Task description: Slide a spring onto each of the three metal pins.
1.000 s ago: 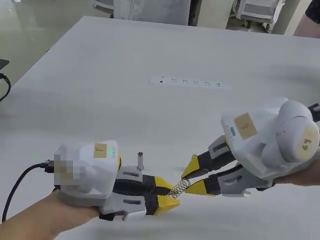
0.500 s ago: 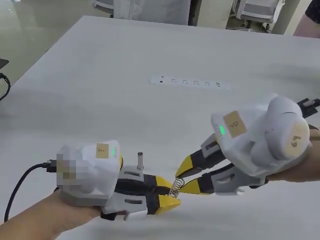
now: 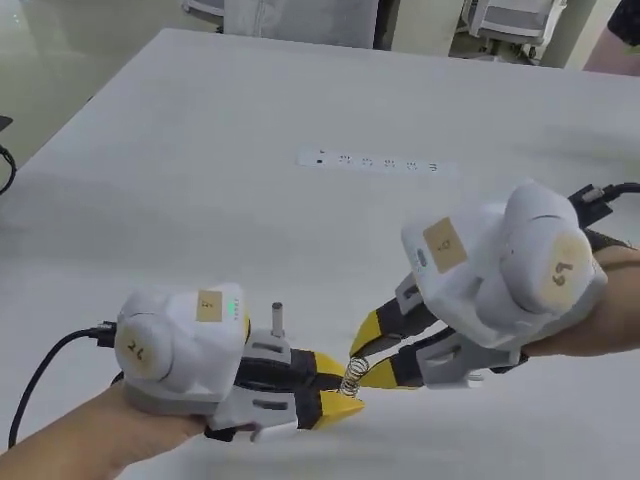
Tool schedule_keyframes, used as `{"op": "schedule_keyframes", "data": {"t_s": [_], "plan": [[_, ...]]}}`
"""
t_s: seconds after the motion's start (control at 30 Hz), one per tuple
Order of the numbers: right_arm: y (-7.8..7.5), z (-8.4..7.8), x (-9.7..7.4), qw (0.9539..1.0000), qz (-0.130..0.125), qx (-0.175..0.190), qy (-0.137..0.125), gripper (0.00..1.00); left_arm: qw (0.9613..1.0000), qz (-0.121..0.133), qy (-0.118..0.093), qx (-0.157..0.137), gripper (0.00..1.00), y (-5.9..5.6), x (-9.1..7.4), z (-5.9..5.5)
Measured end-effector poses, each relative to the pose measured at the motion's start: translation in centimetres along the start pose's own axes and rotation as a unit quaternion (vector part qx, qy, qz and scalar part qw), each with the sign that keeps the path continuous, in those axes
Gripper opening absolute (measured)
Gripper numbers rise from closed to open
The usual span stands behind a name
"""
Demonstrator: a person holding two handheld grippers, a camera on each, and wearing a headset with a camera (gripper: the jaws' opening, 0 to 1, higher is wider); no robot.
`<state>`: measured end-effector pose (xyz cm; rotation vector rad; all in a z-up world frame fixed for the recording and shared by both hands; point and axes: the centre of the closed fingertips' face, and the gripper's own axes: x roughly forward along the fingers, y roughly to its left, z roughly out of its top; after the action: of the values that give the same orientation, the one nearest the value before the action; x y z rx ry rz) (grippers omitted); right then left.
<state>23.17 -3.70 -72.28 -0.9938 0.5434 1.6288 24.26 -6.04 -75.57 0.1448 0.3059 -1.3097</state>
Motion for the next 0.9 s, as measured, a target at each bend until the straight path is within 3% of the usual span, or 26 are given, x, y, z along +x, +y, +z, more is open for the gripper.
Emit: {"op": "schedule_keyframes", "data": {"t_s": [0.13, 0.53, 0.9], "plan": [[0.02, 0.01, 0.01, 0.9999, 0.006, 0.014, 0.005, 0.08, 1.0, -0.005, -0.004, 0.003, 0.0, -0.16, 0.0, 0.08], [0.08, 0.16, 0.36, 0.9998, 0.014, 0.01, 0.014, 0.08, 0.9999, -0.007, -0.001, 0.013, 0.0, -0.1, -0.21, -0.08], [0.23, 0.09, 0.13, 0.9996, 0.016, 0.006, 0.024, 0.06, 0.9999, -0.01, -0.007, 0.002, 0.01, -0.15, 0.08, 0.11]]}}
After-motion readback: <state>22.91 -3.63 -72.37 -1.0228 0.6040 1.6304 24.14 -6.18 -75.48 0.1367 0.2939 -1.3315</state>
